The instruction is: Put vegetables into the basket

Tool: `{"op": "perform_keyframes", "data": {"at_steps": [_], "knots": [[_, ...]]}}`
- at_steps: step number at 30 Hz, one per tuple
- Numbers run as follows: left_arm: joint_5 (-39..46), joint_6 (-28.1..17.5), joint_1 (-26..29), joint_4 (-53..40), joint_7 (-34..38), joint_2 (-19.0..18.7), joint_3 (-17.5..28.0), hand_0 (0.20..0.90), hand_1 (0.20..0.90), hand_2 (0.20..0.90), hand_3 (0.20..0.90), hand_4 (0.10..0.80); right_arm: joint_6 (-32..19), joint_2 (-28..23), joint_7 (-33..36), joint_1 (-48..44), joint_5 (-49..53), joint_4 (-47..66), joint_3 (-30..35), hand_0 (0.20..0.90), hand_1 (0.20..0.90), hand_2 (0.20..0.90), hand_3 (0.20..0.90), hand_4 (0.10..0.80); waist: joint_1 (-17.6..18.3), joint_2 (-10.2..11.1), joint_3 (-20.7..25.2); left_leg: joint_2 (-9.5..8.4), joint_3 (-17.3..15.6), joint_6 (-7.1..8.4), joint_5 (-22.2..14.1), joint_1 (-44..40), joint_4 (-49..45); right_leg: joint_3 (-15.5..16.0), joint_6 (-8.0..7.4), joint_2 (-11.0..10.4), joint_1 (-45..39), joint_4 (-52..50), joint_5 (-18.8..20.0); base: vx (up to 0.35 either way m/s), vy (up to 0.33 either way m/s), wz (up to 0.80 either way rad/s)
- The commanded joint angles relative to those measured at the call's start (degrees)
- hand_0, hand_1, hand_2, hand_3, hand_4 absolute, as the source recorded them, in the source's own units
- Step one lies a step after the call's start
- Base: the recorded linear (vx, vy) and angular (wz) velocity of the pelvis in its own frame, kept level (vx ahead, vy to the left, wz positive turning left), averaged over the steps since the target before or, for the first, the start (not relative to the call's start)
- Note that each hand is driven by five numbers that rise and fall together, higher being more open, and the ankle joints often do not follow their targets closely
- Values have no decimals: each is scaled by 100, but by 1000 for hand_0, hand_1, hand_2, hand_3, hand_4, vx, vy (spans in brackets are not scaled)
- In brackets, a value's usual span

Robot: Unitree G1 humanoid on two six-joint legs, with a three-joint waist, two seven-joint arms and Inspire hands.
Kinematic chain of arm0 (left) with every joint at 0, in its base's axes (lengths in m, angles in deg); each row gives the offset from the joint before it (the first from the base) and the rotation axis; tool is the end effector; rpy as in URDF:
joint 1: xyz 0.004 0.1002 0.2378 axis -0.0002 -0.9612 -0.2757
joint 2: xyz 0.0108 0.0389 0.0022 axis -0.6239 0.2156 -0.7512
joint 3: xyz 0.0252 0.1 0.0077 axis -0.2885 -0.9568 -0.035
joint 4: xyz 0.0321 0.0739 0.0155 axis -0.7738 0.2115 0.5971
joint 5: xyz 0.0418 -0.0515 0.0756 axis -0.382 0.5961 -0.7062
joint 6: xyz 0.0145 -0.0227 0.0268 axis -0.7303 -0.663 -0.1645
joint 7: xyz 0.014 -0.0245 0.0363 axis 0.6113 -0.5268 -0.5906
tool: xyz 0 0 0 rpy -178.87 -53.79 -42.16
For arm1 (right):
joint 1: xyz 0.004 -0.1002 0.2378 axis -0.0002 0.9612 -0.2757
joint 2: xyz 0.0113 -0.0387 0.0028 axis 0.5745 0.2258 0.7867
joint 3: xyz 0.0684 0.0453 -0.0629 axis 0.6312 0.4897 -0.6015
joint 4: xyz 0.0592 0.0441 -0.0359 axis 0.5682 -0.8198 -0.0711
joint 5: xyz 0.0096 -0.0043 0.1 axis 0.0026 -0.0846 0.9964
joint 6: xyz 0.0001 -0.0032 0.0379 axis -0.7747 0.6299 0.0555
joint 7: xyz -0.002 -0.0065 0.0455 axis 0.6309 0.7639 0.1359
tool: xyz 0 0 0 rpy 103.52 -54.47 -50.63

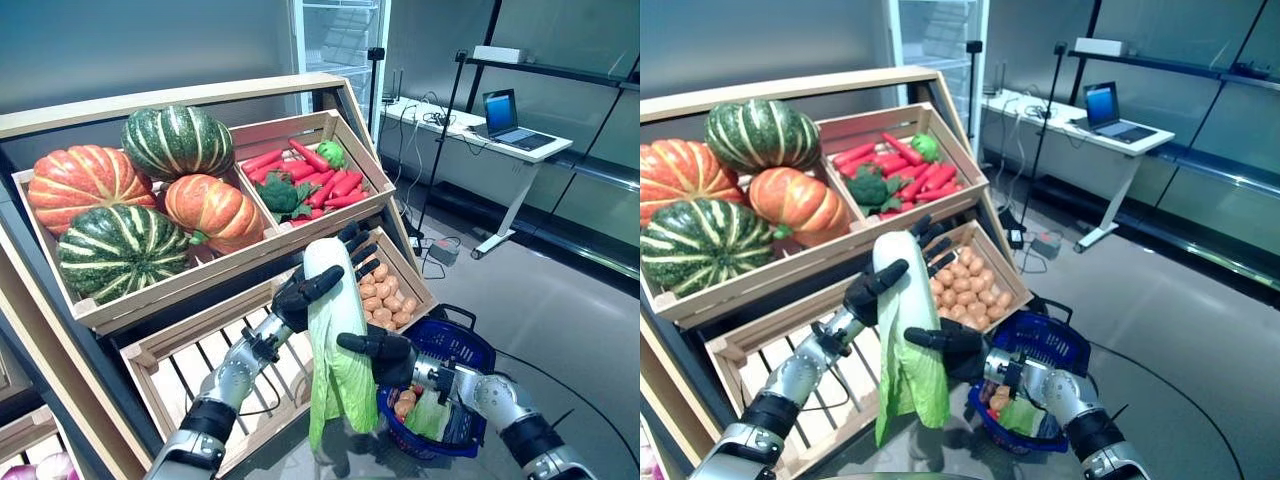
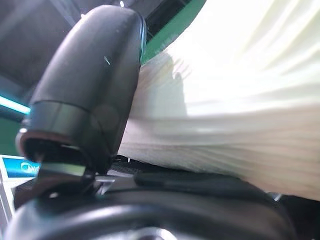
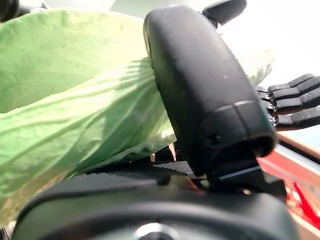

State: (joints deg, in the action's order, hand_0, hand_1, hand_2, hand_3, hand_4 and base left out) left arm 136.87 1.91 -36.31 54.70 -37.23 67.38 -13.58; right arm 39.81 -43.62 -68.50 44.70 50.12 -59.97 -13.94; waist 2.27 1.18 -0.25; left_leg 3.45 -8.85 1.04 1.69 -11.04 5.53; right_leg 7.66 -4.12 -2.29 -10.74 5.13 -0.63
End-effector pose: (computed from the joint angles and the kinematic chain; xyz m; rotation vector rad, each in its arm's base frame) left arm 0.2430 0.1845 0.0079 -0.9321 0.0759 -0.7915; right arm 0.2083 -0.1555 -0.0064 0.9633 0.7003 0.8993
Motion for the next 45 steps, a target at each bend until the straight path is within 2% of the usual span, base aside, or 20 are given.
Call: {"op": "perform_keyframes", "data": {"at_steps": [1,4,10,21,24,27,31,35,38,45], "knots": [[234,-431,336,616,91,-345,912,900,900,900,900,800,-947,204,-60,-591,1814,-38,1328,300,300,300,300,400,102,53,-155,-180,-238,-127,-789,-251,-53,-26,197,73,-119,-13,-275,16,-10,-7],[355,-459,185,666,123,-427,1149,900,900,900,900,800,-1008,29,-54,-481,1677,-383,1553,300,300,300,300,400,99,46,-196,-170,-251,-117,-779,-245,-53,-20,206,72,-111,-13,-267,8,-9,-7],[389,-371,31,718,153,-506,1320,900,900,900,900,800,-1167,-218,133,-316,1589,-1047,1943,300,300,300,300,400,87,41,-216,-155,-271,-103,-786,-231,-53,26,187,53,-94,-13,-257,4,-3,-3],[161,-197,-89,873,190,-534,1348,900,900,900,900,800,-1605,-389,226,-258,1214,-2071,2569,300,300,300,300,400,39,-2,-358,-154,-274,-110,-755,-169,-53,47,166,30,-22,-13,-191,7,-1,0],[167,-252,-174,808,251,-477,1405,900,900,900,900,800,-1904,-412,606,-213,767,-2315,2660,300,300,300,300,400,6,-11,-432,-170,-253,-129,-759,-171,-53,46,171,18,-32,-13,-195,64,-14,-1],[123,-554,-191,695,476,-424,1389,900,900,900,900,800,-2248,-452,971,-259,490,-2563,2728,300,300,300,300,400,-30,-24,-545,-177,-246,-134,-723,-152,-53,59,190,17,-2,-67,-211,17,-5,0],[213,-1259,153,405,936,-372,1075,900,900,900,900,800,-3195,-575,1987,-791,252,-2948,2684,300,300,300,300,400,-131,-20,-1153,-137,-156,-99,-895,630,-1012,142,298,-39,683,-969,-506,-213,-49,-3],[288,-1660,567,-37,1433,-289,706,900,900,900,900,800,-4092,-645,3178,-1539,-136,-3163,2549,300,300,300,300,400,-199,-60,-1912,-123,-35,-107,-1172,1583,-2200,271,421,-138,1441,-1925,-737,-293,-39,8],[452,-1739,604,-325,1611,-249,517,900,900,900,900,800,-4331,-734,3713,-1811,-118,-3145,2468,300,300,300,300,400,-226,-127,-2187,-116,-19,-112,-1350,2070,-2825,365,489,-197,1864,-2476,-895,-175,3,16],[708,-1756,546,-731,1654,-158,250,900,900,900,900,800,-4507,-1027,4069,-2376,-236,-3367,2476,300,300,300,300,400,-319,-287,-2663,-201,78,-231,-1786,3031,-4073,516,559,-432,2780,-3814,-1261,-133,21,9]]}}
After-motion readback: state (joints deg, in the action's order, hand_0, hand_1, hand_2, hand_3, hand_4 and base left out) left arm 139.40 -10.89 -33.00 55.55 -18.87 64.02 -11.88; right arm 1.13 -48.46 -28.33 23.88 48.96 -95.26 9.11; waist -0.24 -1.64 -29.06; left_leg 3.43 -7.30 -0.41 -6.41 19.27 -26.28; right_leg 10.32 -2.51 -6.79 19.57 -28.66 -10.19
